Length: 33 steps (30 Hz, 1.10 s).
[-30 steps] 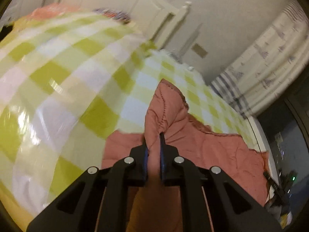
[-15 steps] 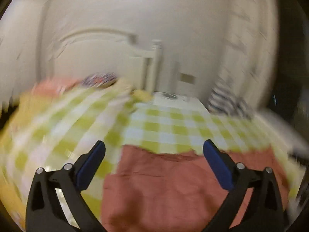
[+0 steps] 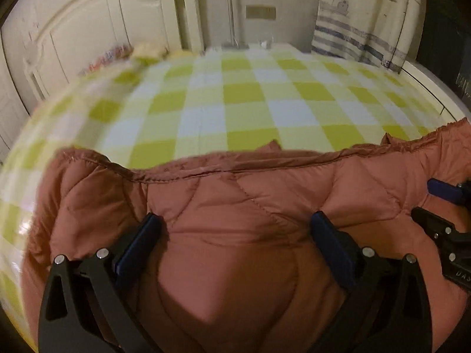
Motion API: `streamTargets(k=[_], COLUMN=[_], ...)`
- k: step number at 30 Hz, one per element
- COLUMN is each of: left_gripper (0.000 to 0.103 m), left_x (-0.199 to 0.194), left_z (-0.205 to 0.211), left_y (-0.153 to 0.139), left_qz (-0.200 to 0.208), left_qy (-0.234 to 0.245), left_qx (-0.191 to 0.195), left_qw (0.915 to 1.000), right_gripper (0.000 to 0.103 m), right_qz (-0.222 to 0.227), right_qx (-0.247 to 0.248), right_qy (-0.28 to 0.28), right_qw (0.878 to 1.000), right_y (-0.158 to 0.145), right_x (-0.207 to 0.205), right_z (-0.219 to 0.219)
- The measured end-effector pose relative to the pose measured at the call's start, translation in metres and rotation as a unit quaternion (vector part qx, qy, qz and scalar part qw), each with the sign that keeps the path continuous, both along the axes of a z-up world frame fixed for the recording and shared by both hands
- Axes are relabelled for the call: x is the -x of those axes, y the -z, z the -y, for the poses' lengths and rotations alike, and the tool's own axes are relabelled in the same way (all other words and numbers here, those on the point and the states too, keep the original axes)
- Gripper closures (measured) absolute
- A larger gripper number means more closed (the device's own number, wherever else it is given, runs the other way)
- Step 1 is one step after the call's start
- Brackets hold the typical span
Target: Fold large clothes
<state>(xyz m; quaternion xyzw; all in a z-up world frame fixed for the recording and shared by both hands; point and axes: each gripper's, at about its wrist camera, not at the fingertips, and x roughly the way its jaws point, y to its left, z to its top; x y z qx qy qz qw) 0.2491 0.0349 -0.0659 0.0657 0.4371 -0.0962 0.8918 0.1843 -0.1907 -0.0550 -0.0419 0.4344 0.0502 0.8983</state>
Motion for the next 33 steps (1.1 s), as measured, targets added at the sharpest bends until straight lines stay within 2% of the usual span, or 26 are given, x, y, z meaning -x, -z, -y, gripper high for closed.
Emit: streamTargets(k=[5,7,9,13,15,16,17,18,19,22,26,27,29,30,31,32,33], left_gripper=[0.002,0.002,0.002,0.002,0.002,0.002,0.002,0.002,0.002,0.002,0.002,0.002,0.002,0.002,0.003,0.003,0.003], left_x=[0.001,0.003,0.005,0.007,0.009,0.011,0.012,0.012,0.012,0.016,0.026,0.023,0.009,0.0,-0.006,-0.005,-0.002], left_z=[-0.001,0.0,0.0,0.001,0.0,-0.002,-0.005,-0.008,-0.009,-0.01,-0.029,-0.045,-0.075,-0.093,-0.111,-0.117,-0.116], left_y=[0.002,0.001,-0.001,-0.007,-0.009,-0.01,-0.012,-0.012,-0.013,-0.028,-0.056,-0.055,-0.035,-0.019,-0.005,-0.006,-0.01], left_qz=[0.008,0.008,0.008,0.008,0.01,0.012,0.015,0.014,0.01,0.012,0.058,0.056,0.024,-0.007,-0.039,-0.036,-0.027], left_qy=[-0.005,-0.004,-0.004,-0.003,-0.004,-0.006,-0.007,-0.01,-0.01,-0.01,-0.034,-0.05,-0.089,-0.11,-0.121,-0.122,-0.122], left_qx=[-0.01,-0.013,-0.012,-0.006,-0.001,0.007,0.02,0.026,0.031,0.025,0.01,0.018,0.046,0.078,0.136,0.155,0.156], left_qw=[0.9999,0.9999,0.9999,0.9999,0.9999,0.9999,0.9997,0.9995,0.9994,0.9996,0.9977,0.997,0.9947,0.9908,0.9825,0.9796,0.9798], right_gripper=[0.055,0.055,0.055,0.057,0.058,0.058,0.058,0.057,0.057,0.057,0.057,0.057,0.057,0.057,0.056,0.056,0.056], right_qz=[0.004,-0.006,0.029,0.087,0.07,0.035,0.007,0.001,-0.004,-0.001,0.001,0.001,0.002,0.002,0.001,0.003,0.004], right_qx=[-0.007,0.012,0.028,0.061,0.084,0.099,0.091,0.053,0.044,0.055,0.051,0.05,0.049,0.045,0.039,0.041,0.045], right_qy=[0.0,0.015,0.023,-0.003,-0.01,-0.008,-0.009,-0.008,-0.002,-0.004,-0.003,-0.003,-0.004,-0.005,-0.008,-0.007,-0.007], right_qw=[1.0,1.0,0.999,0.994,0.994,0.994,0.996,0.999,0.999,0.998,0.999,0.999,0.999,0.999,0.999,0.999,0.999], right_y=[0.0,-0.008,-0.029,-0.054,-0.041,-0.019,-0.001,0.004,0.002,0.003,0.003,0.003,0.003,0.003,0.003,0.004,0.002], right_x=[0.0,0.001,0.011,0.015,0.0,-0.016,-0.027,-0.034,-0.035,-0.035,-0.035,-0.035,-0.035,-0.035,-0.034,-0.034,-0.033], right_z=[0.001,-0.005,-0.017,-0.048,-0.057,-0.058,-0.054,-0.046,-0.042,-0.042,-0.042,-0.042,-0.042,-0.041,-0.041,-0.042,-0.043])
